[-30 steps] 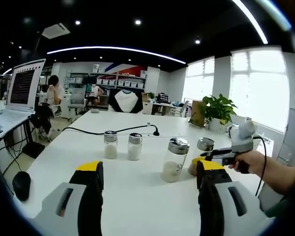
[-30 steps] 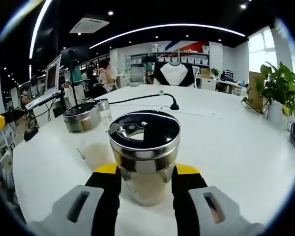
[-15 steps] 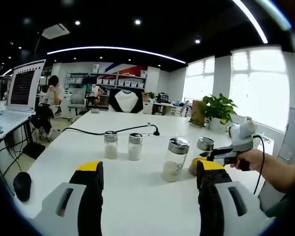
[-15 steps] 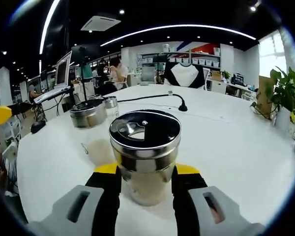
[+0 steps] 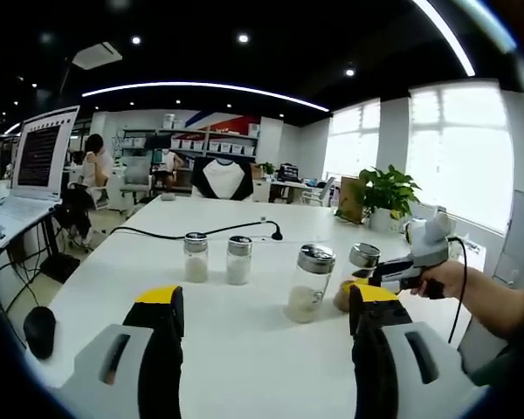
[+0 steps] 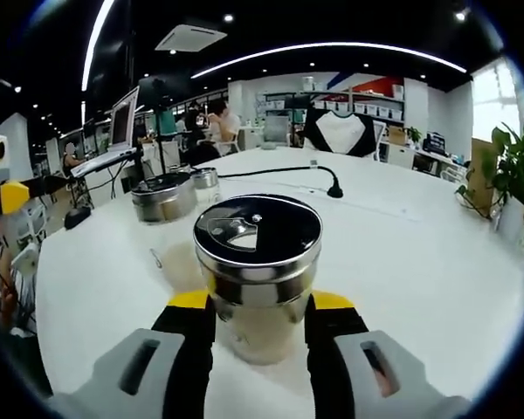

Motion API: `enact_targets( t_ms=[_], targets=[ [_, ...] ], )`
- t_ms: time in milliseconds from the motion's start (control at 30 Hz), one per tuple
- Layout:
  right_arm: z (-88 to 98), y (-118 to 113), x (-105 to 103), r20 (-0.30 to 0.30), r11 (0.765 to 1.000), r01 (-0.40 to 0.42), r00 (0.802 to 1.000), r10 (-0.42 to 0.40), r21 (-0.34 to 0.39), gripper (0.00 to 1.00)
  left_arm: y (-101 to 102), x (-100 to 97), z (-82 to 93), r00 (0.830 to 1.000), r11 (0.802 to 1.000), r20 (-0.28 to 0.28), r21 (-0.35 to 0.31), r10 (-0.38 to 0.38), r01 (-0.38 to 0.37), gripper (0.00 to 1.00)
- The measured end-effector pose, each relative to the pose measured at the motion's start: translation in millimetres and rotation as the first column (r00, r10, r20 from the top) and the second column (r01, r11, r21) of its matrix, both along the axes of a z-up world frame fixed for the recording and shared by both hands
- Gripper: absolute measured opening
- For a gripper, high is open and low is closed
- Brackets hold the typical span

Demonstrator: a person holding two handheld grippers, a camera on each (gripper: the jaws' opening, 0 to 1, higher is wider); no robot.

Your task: Rotate the seasoning bottle until the label or dispensing opening points toward the visible target arrow and the bottle remains upright within the marked orientation range

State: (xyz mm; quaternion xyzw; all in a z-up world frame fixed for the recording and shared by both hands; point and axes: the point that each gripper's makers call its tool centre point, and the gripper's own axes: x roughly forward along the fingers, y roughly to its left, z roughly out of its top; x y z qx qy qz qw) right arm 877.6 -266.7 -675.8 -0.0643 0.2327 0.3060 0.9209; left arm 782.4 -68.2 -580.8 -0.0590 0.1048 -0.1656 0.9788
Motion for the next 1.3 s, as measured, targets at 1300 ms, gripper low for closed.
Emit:
enact_targets(
  t_ms=[1300],
  targets=[
    [8.1, 0.3, -21.4, -0.040, 0.993, -0.053, 0.998, 0.058, 0.104, 0.53, -5.4, -0.1, 0.1, 1.000, 1.000, 0.001, -0.001, -0.013, 0.013, 0.82]
  ],
)
